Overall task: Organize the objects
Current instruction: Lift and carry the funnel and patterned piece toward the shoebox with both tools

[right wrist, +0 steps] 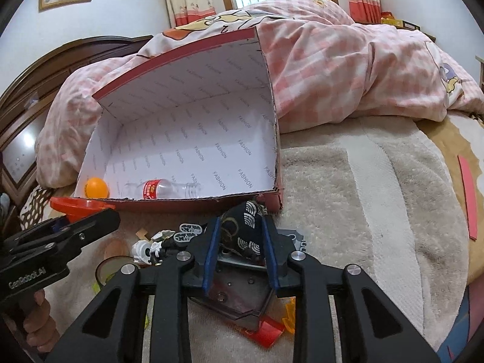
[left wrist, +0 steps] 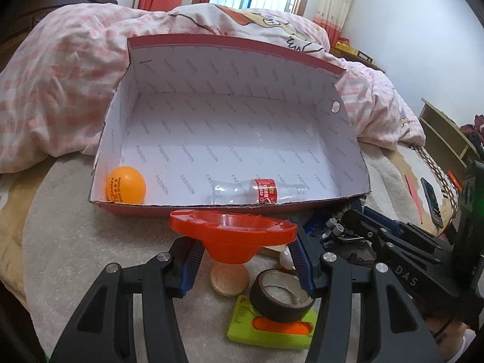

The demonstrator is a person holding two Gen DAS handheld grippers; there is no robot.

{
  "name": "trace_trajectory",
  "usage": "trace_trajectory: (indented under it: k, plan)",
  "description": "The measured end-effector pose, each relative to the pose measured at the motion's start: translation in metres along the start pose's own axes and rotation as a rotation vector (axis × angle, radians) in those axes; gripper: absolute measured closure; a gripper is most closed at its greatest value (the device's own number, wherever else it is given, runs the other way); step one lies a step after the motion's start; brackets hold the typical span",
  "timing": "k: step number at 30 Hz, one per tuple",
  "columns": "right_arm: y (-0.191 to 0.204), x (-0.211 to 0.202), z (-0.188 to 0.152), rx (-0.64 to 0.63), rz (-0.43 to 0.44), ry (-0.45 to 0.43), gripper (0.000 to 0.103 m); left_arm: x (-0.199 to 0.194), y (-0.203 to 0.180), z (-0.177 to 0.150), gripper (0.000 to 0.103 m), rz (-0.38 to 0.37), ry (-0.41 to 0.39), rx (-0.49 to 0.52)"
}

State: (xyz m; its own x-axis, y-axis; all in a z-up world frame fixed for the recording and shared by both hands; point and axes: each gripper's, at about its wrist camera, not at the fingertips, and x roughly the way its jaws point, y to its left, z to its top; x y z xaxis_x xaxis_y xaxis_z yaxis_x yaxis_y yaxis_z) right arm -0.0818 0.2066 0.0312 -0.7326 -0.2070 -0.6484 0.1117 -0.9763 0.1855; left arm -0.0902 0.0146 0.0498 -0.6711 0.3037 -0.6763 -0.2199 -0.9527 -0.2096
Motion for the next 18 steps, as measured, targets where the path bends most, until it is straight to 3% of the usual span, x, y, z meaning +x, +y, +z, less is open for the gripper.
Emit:
trace_trajectory:
  k: [5, 18]
  plan:
    - [-0.002, -0.006, -0.001, 0.020, 0.012, -0.013, 0.085, 0.000, 0.001, 0.000, 0.050, 0.009, 0.000, -0.002]
    - [0.011, -0.042, -0.001, 0.002, 0.053, -0.096, 0.087, -0.017, -0.004, 0.000, 0.050, 0.017, -0.034, 0.012]
